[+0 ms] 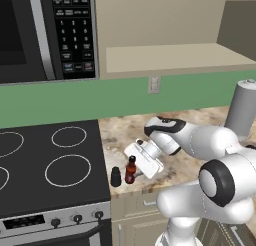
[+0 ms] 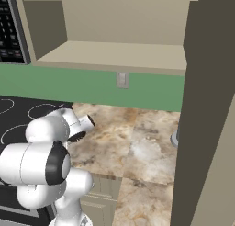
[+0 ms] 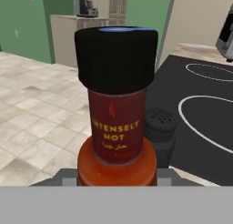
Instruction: Take 2 condiments from the cabinet and move them on the counter near the stove.Make sure the condiments are lined up with each other, next to each other.
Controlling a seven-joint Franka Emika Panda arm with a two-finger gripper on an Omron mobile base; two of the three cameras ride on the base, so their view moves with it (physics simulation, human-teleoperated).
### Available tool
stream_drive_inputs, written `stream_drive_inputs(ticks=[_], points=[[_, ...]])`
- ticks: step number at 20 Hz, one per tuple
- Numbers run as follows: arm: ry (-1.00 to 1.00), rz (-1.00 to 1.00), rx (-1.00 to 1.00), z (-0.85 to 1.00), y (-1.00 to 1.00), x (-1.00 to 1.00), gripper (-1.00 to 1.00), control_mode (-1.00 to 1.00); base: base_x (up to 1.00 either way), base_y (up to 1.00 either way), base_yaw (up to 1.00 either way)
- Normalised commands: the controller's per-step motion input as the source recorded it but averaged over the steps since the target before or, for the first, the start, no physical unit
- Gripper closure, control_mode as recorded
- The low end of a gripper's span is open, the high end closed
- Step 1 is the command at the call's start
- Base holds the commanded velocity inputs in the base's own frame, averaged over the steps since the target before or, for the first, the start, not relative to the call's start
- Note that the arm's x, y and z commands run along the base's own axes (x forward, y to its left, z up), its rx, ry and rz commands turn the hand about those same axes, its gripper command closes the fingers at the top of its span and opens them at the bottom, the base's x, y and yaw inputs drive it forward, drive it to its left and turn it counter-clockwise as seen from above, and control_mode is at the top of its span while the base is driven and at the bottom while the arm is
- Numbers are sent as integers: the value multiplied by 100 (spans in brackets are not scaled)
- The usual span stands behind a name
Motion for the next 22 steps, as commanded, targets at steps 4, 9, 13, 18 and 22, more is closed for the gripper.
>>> stream_drive_inputs(ticks=[4, 9, 13, 18, 22], points=[[-1, -1, 0, -11, 4, 0, 100, -100, 0, 0, 0], [-1, -1, 0, -8, 9, 0, 100, -100, 0, 0, 0], [-2, -2, 0, -8, 13, 0, 100, -100, 0, 0, 0], [-1, -2, 0, -11, 7, 3, 100, -100, 0, 0, 0], [0, -2, 0, -17, 4, 3, 100, -100, 0, 0, 0]])
